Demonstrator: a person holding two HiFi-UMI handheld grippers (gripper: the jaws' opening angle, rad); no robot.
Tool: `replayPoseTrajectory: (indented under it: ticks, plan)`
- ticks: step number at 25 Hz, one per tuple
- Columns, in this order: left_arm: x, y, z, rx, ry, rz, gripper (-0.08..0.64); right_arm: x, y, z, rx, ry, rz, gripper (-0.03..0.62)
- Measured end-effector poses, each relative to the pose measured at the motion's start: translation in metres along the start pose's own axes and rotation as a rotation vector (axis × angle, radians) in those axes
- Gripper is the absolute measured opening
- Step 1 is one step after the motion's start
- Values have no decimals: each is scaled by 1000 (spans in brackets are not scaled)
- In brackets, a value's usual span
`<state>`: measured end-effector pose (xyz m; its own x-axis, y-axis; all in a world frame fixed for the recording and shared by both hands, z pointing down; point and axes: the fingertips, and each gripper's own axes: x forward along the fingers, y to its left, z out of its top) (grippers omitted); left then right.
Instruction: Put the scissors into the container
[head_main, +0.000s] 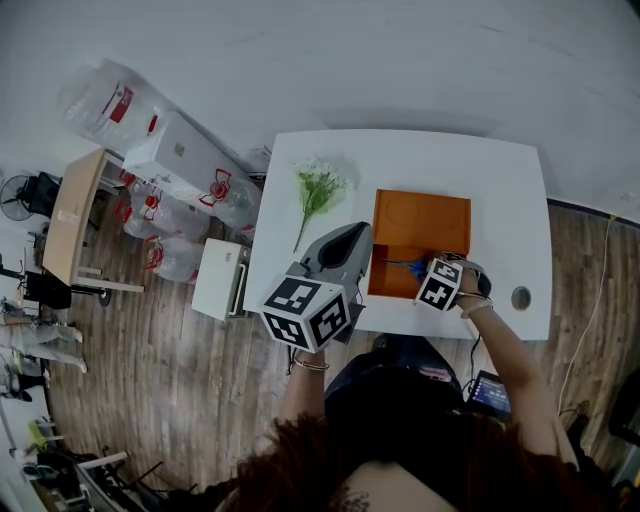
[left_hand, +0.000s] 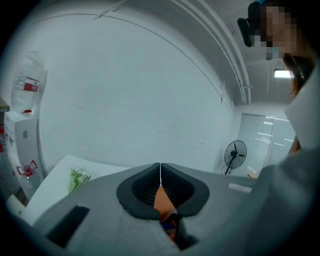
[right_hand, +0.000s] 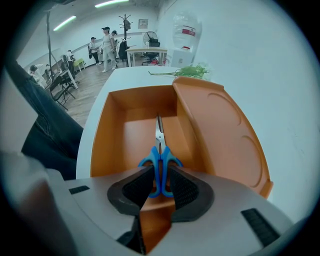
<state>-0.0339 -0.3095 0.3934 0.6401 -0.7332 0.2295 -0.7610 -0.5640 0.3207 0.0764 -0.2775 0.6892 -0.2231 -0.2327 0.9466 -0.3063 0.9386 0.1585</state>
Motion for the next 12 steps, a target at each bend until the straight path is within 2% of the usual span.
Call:
replayPoseTrajectory:
  ticks: [6, 12]
  plan:
    - [-1, -6, 0, 15, 5, -13, 18, -17, -3, 10, 120, -86, -15, 101]
    - [-3, -10, 5, 32, -9, -22, 18, -44, -14, 21, 255, -194, -79, 88]
